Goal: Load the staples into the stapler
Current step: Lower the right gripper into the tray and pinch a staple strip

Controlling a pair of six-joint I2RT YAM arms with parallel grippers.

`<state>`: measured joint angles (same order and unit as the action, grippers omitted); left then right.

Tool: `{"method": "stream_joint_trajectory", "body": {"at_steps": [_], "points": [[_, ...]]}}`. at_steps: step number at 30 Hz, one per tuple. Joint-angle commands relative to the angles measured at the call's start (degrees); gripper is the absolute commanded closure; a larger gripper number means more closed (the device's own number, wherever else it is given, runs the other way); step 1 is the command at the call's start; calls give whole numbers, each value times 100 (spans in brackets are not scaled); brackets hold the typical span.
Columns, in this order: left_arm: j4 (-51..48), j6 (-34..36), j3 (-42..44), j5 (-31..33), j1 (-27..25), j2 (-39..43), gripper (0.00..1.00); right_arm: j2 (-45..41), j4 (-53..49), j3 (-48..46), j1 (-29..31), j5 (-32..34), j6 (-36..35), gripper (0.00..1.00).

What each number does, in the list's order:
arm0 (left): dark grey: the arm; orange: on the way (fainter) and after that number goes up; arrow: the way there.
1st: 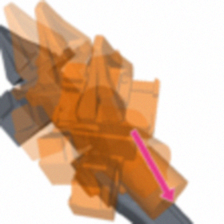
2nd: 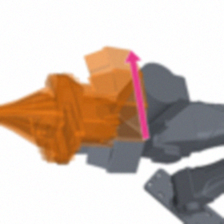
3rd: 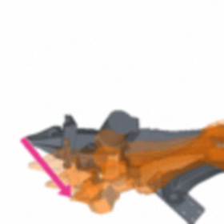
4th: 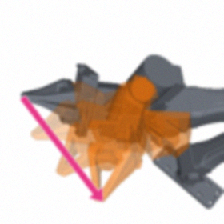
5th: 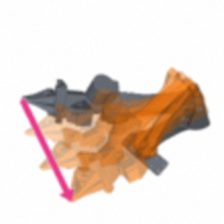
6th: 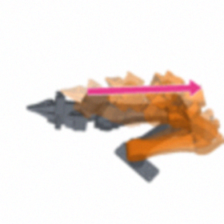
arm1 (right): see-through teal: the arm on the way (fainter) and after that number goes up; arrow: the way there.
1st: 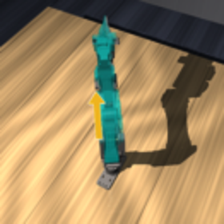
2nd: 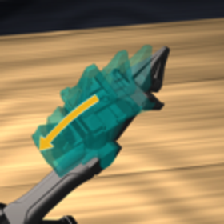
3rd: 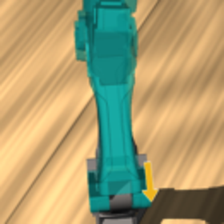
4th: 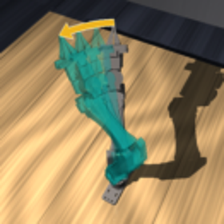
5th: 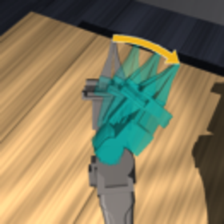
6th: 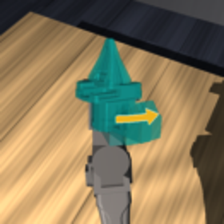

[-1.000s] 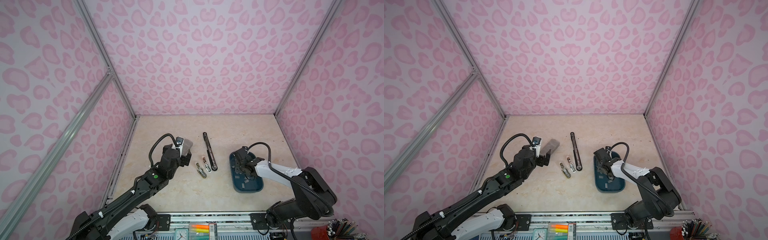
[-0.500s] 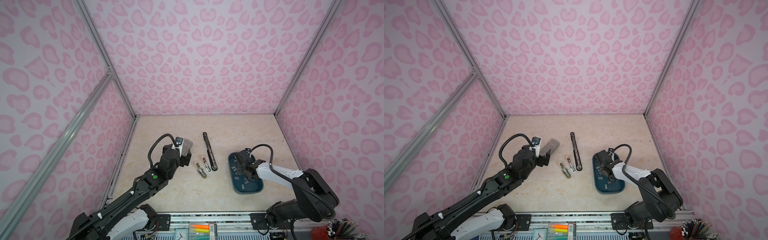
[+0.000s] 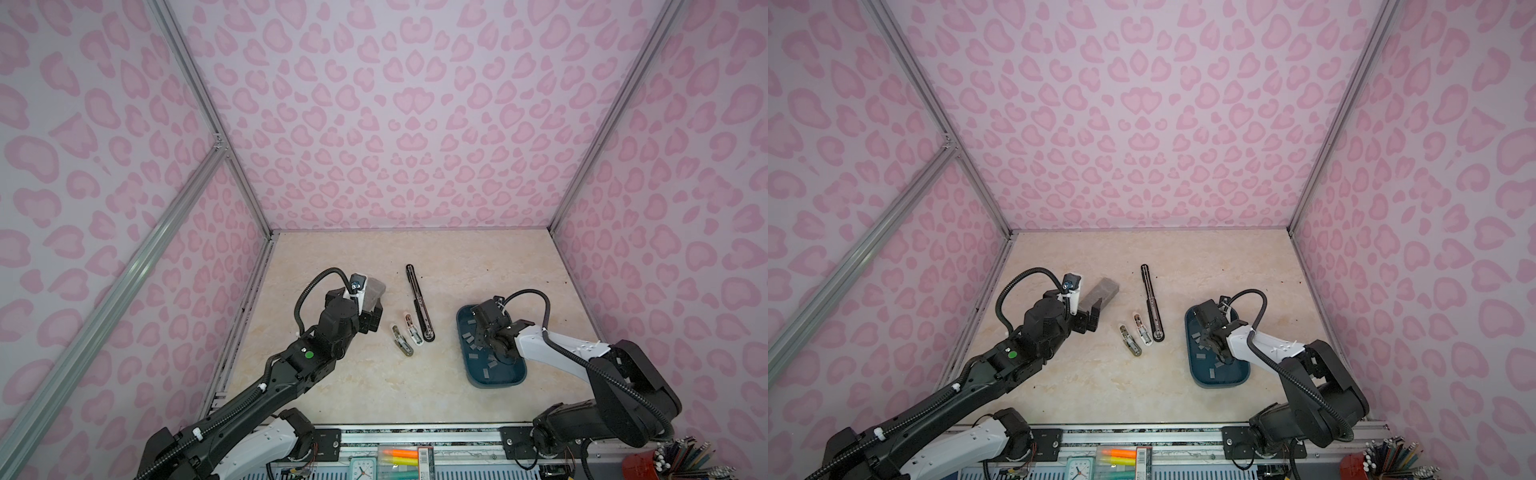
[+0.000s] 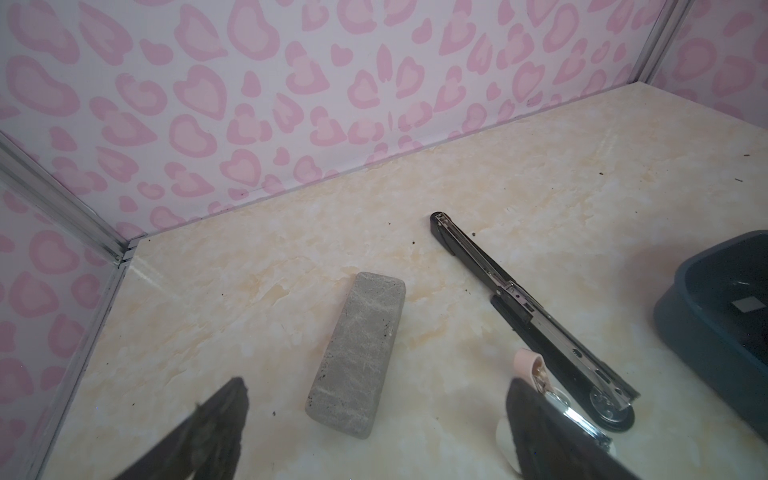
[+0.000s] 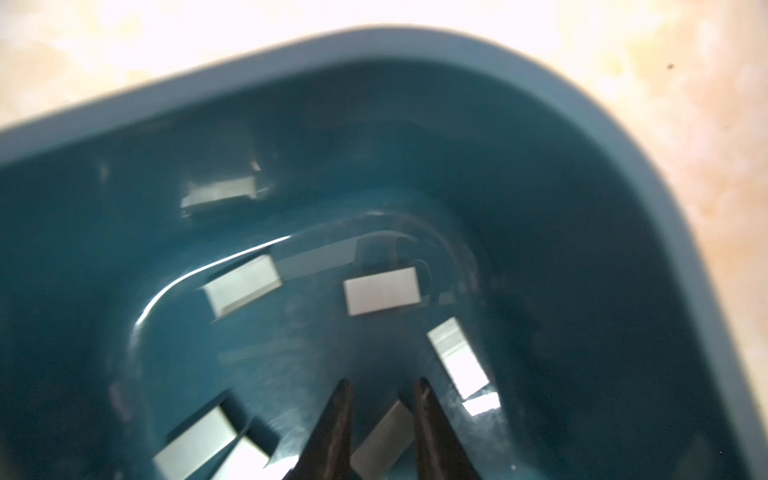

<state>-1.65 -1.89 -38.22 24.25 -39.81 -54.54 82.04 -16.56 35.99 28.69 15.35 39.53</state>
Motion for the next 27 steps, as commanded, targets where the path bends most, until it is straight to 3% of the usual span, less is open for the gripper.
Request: {"method": "stream_joint_trajectory", "body": {"at_steps": [1, 18, 27], "points": [[126, 5, -22, -27, 6, 7, 2, -28, -62, -30, 57, 3, 123, 71], [97, 4, -6, -166, 3, 72, 2, -343, -493, -54, 445, 632, 487, 64], [96, -2, 26, -155, 7, 138, 2, -365, -229, -275, 458, 482, 770, 64]]}}
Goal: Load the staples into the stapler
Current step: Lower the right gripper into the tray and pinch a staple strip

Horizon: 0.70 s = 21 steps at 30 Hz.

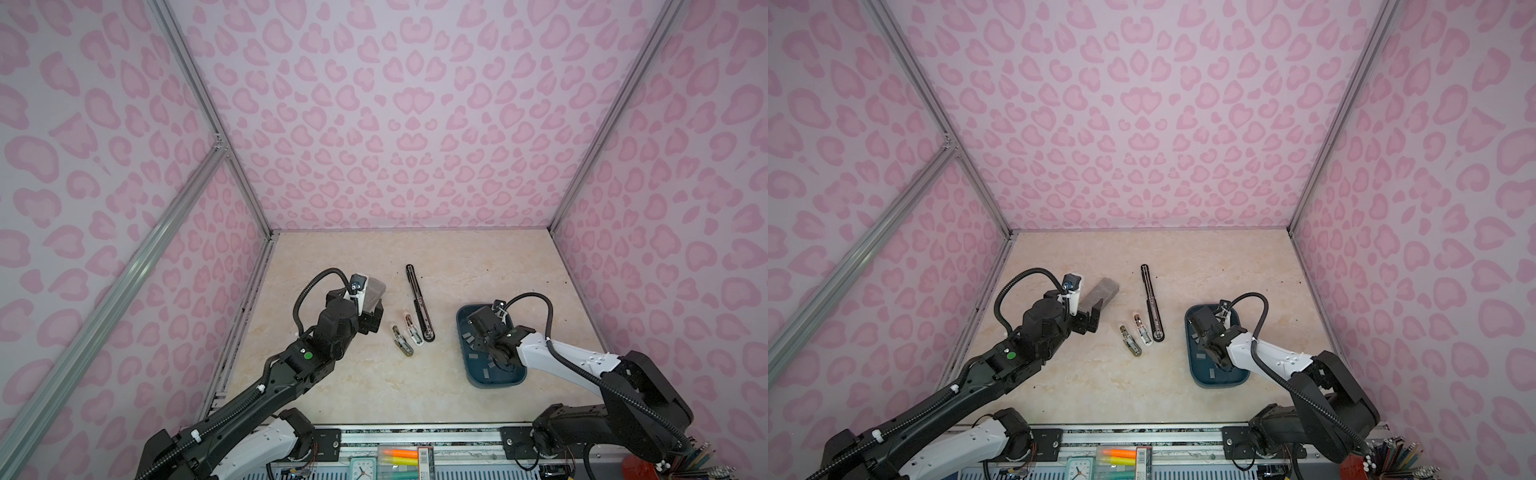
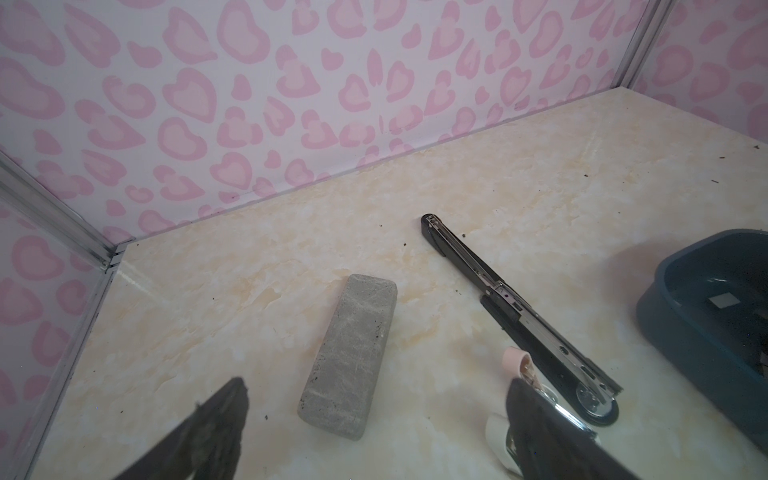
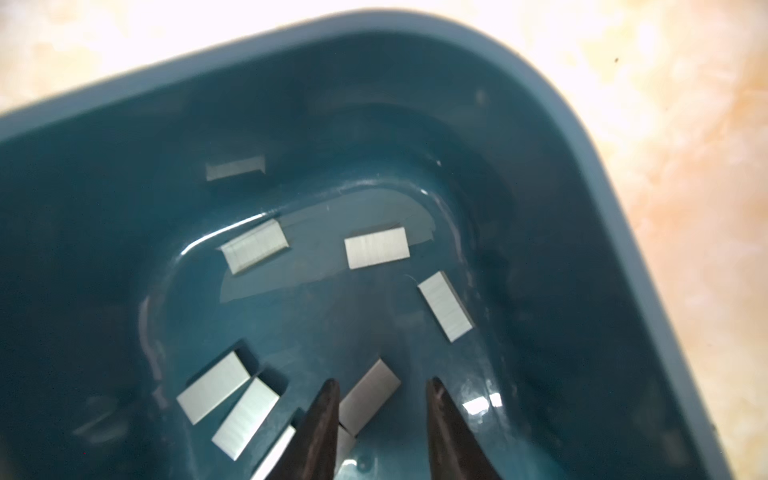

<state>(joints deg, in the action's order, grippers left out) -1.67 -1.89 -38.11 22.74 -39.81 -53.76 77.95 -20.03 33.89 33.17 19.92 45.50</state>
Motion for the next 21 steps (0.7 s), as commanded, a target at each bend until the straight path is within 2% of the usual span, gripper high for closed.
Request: {"method": "stream_joint_trajectory", "body": {"at_steps": [1, 10, 17, 21], "points": [[116, -4, 22, -7, 5, 65, 2, 45, 144, -99, 23, 21, 194, 64], [132, -13, 19, -42, 0, 15, 2, 112, 666, -365, 59, -301, 254, 65], [126, 5, -11, 11, 6, -17, 2, 473, 646, -119, 87, -278, 166, 72], [155, 23, 3, 41, 1, -25, 2, 562, 468, 4, 94, -93, 153, 81]]}}
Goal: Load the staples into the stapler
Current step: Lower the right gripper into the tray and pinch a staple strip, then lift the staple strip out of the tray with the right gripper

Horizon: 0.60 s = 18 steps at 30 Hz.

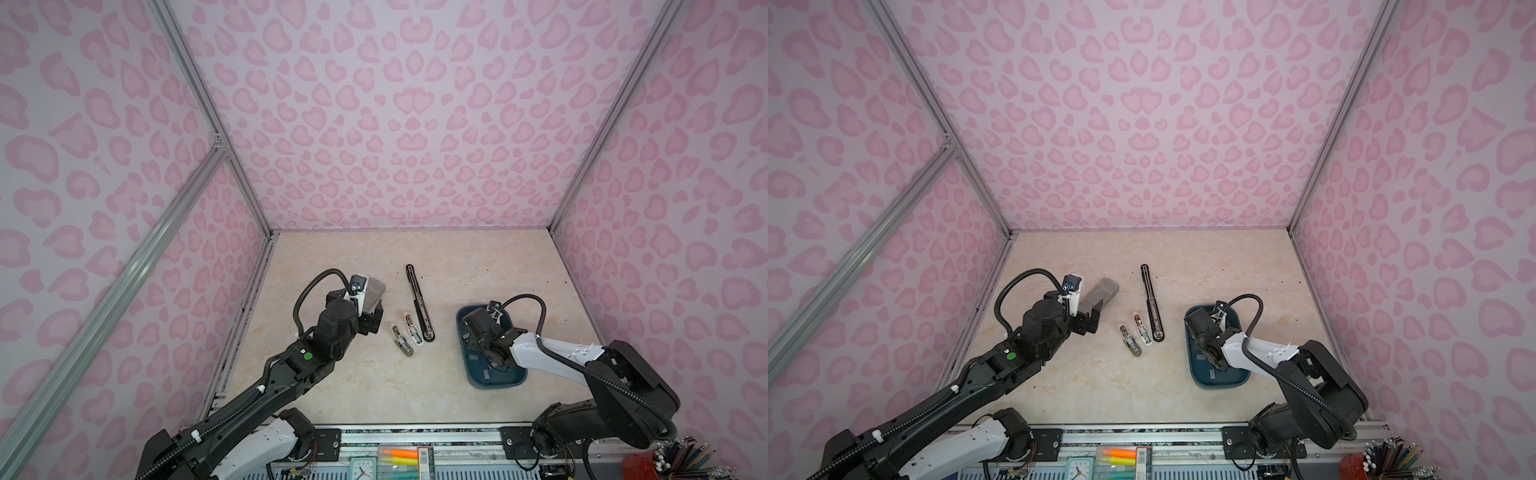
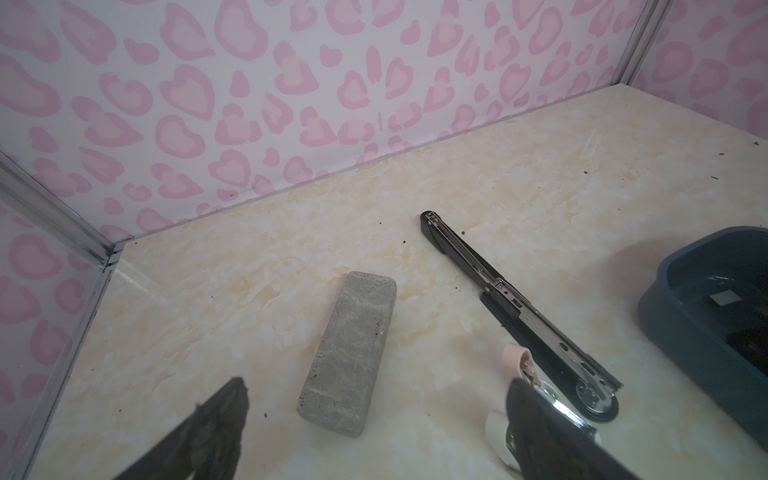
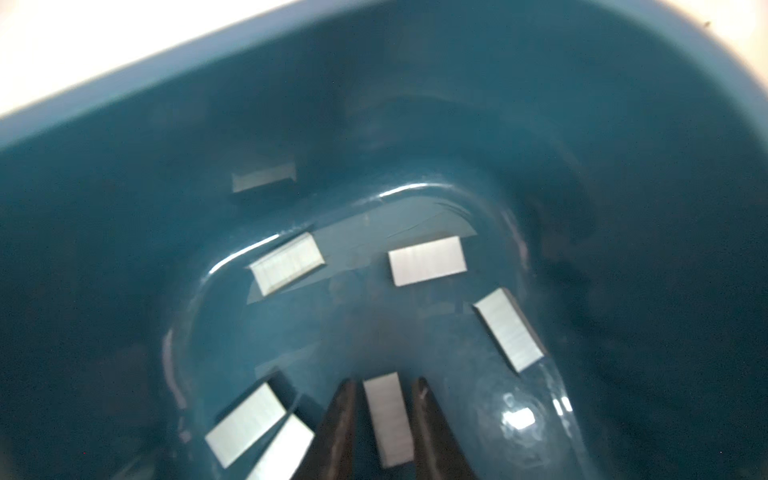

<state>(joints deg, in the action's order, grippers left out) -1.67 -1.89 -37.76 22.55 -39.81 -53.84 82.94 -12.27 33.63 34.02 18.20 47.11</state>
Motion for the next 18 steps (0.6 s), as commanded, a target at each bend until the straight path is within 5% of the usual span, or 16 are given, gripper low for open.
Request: {"method": "stream_joint_trajectory", "body": {"at_steps": [1, 10, 18], "points": [[158, 24, -41, 72, 0, -28, 2, 63, -319, 30, 9, 108, -9, 83], [124, 22, -59, 51, 0, -39, 3, 151, -320, 39, 13, 167, -87, 89], [106, 18, -53, -18, 2, 1, 2, 220, -302, -1, -14, 257, -147, 74]]}}
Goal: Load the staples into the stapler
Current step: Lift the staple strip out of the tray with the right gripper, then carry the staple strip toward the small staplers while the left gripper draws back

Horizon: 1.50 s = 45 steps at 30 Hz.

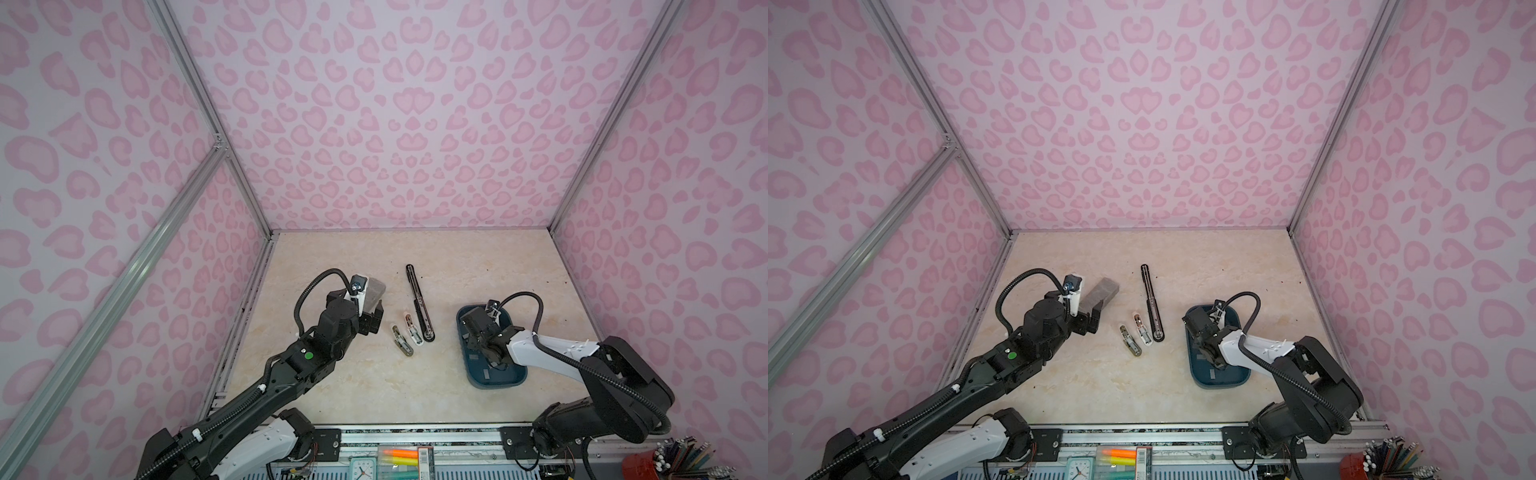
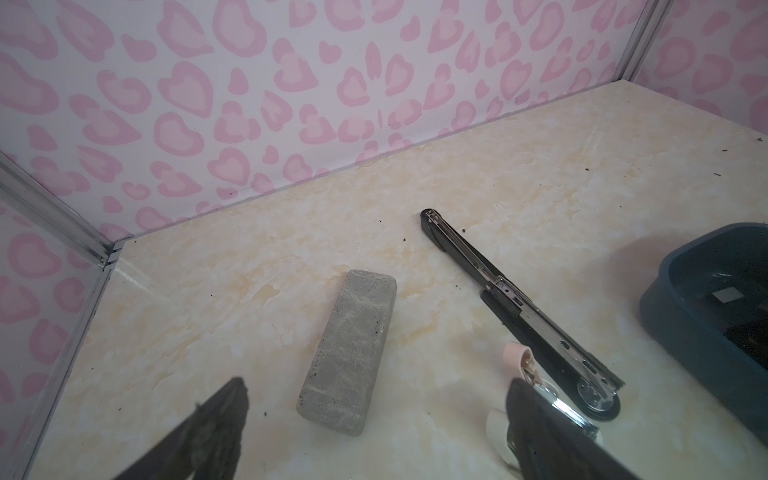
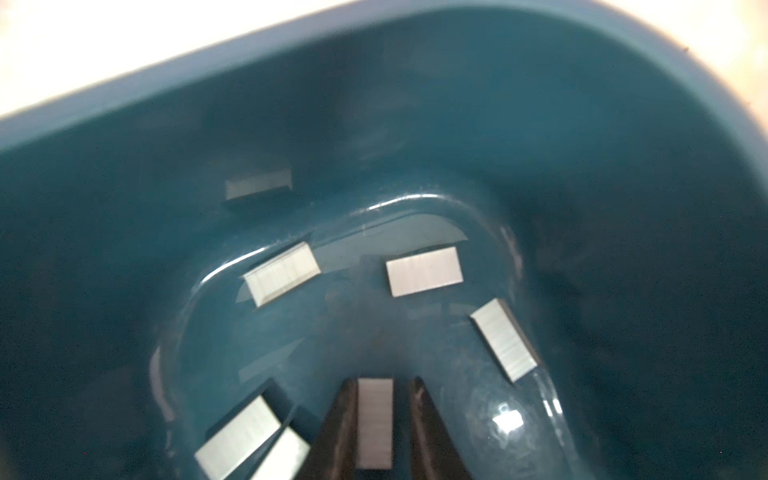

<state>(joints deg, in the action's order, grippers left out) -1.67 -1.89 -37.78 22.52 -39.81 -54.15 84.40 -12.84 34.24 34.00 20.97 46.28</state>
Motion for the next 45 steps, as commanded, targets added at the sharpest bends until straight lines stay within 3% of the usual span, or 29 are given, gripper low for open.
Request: {"method": "stream_joint_trajectory", "body": {"at_steps": [1, 10, 15, 23, 33, 37, 42, 45], "points": [[97, 13, -49, -20, 6, 38, 3, 88, -239, -59, -24, -14, -73, 74], [42, -13, -53, -140, 0, 144, 2, 34, -43, -137, -49, -67, -250, 86], [-56, -99, -51, -303, 0, 297, 2, -99, -17, -142, -51, -45, -376, 87], [-106, -929, 102, -813, 0, 838, 3, -944, -12, -174, -43, 105, -947, 87], [-576, -1777, 795, 54, 2, 1611, 2, -1700, 552, -133, 288, -348, -1797, 91], [-355, -2002, 1472, 826, 0, 2022, 2, -1984, 974, -346, 824, -379, -2136, 92], [-212, -2232, 1975, 1711, 0, 1849, 2, -2575, 1661, -855, 1568, -626, -2671, 92], [-343, -2124, 1828, 1259, 4, 1871, 2, -2906, 2055, -959, 1804, -1056, -2867, 93]]}}
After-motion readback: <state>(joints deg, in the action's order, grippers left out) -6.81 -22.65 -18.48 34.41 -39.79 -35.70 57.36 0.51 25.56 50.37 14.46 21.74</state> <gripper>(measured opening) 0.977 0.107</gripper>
